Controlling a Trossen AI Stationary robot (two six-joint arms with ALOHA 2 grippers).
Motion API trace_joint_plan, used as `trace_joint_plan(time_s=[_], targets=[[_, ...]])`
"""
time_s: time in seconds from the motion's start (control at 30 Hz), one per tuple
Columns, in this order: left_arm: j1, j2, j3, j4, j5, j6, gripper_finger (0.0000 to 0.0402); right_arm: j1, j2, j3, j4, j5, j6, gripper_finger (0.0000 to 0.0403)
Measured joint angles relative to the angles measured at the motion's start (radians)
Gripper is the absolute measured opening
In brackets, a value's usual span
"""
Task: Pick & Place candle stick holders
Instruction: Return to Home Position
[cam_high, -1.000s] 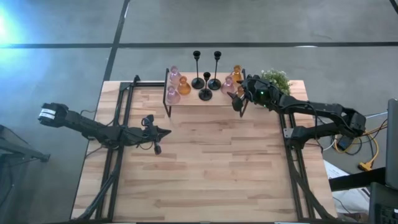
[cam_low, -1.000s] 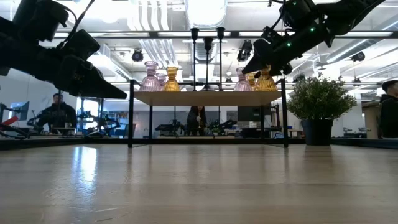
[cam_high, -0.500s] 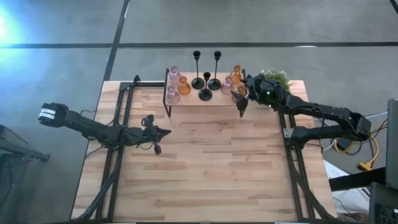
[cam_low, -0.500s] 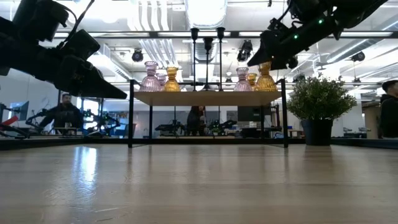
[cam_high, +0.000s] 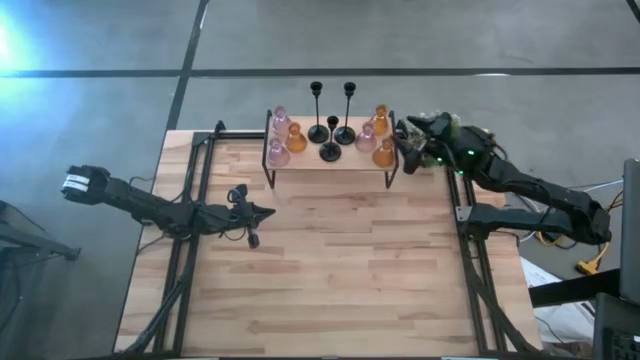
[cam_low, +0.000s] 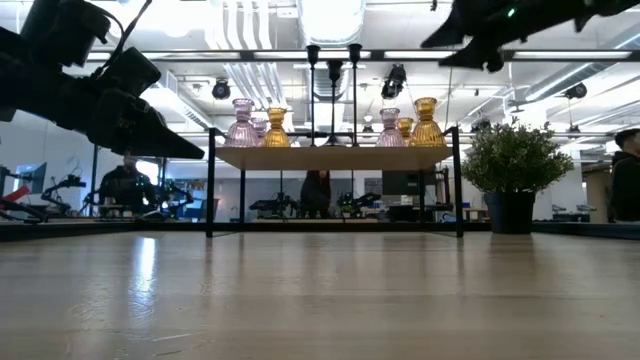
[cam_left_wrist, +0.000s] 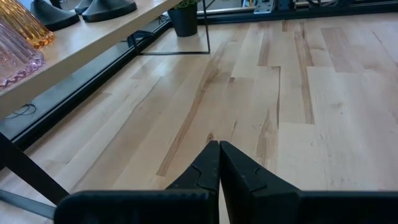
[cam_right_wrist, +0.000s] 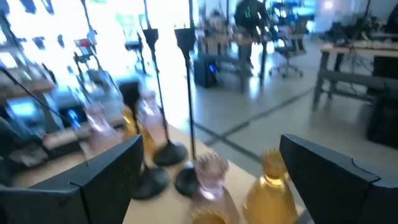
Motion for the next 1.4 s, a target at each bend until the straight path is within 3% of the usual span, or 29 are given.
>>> trace_joint_plan(time_s=[0.23, 0.43, 0.63, 0.9, 1.03, 1.4], targets=[[0.000, 0.000, 0.000, 0.000, 0.000, 0.000, 0.0014, 0.090, -0.160, 0.000, 0.001, -0.050, 0.101, 0.0367], [0.000, 0.000, 0.000, 0.000, 0.000, 0.000, 0.0014, 0.233, -0.202, 0.000, 0.000, -0.125, 0.158, 0.0327], [0.000, 0.000, 0.000, 0.000, 0.000, 0.000, 0.0014, 0.377, -0.203, 0.000, -0.056, -0.128, 0.151, 0.0247], [0.000, 0.000, 0.000, 0.000, 0.000, 0.000, 0.0014, 0.431, -0.245, -0.020, -0.365, -0.124, 0.200, 0.0097], [0.000, 0.000, 0.000, 0.000, 0.000, 0.000, 0.0014, 0.430, -0.285, -0.106, -0.356, -0.123, 0.176, 0.0022], [0.000, 0.000, 0.000, 0.000, 0.000, 0.000, 0.0014, 0.431, -0.515, -0.519, -0.015, -0.152, 0.200, 0.0008]])
